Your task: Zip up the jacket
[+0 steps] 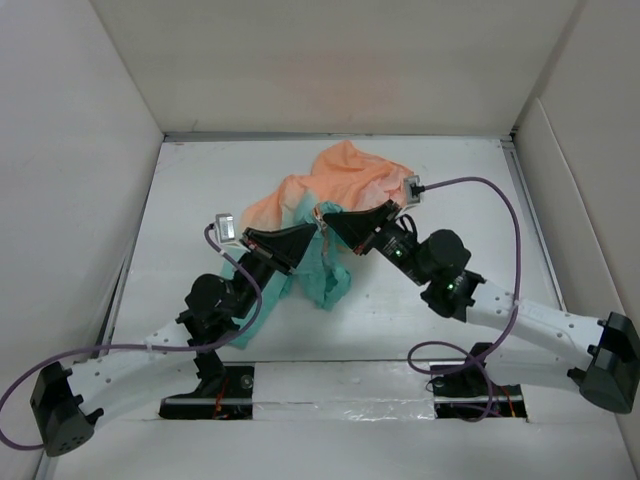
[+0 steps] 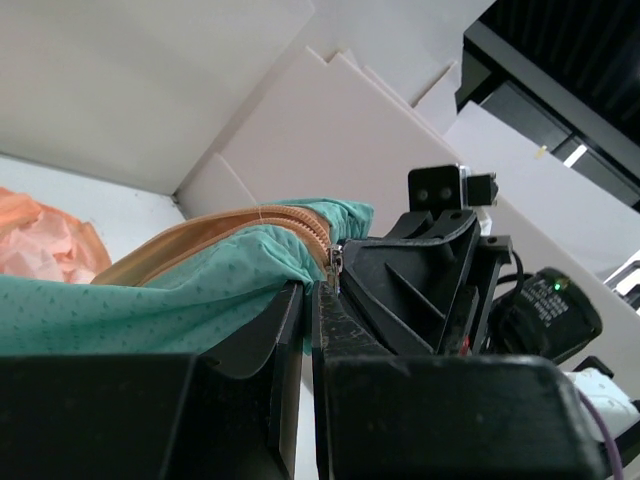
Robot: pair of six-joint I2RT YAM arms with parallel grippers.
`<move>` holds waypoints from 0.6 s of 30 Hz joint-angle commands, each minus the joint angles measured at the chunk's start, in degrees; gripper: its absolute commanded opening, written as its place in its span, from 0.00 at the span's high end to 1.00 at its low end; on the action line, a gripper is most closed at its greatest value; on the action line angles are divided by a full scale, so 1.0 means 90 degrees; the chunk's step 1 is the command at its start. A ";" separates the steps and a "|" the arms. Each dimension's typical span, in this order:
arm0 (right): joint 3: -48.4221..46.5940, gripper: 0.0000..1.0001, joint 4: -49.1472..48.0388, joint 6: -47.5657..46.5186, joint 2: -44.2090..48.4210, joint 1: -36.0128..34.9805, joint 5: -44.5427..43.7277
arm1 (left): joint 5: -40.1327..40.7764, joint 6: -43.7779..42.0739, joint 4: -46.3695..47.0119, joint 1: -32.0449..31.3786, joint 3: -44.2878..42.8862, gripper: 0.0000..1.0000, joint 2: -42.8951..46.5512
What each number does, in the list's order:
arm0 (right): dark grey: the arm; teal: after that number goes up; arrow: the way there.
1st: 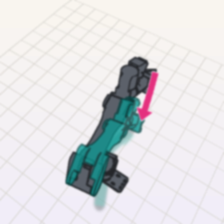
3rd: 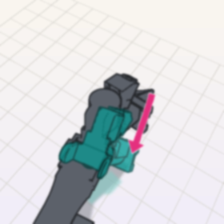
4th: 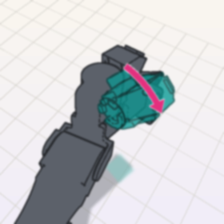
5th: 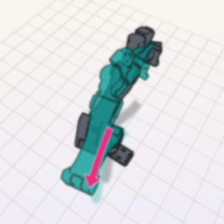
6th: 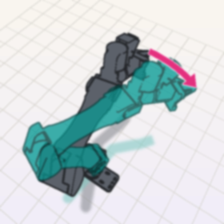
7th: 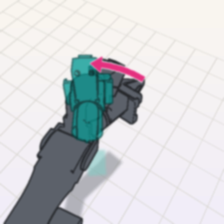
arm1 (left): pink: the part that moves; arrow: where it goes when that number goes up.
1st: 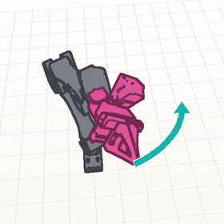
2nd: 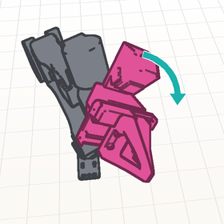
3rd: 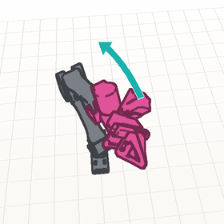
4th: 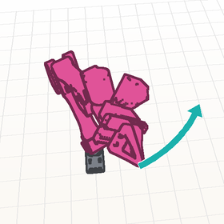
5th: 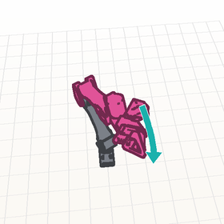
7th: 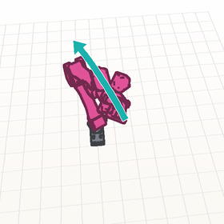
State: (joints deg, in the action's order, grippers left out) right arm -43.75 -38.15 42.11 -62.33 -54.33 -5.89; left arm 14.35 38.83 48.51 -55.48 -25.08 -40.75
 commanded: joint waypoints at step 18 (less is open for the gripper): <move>-0.0687 1.00 0.2237 0.1502 0.0274 0.0840 0.2314 | -0.0823 -0.0105 -0.3114 -0.0066 -0.0309 1.00 0.0036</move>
State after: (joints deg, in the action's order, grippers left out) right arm -47.07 -13.87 52.12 -61.89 -47.92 10.09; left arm 11.81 38.81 26.92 -55.29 -26.15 -39.92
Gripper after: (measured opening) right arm 0.030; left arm 0.024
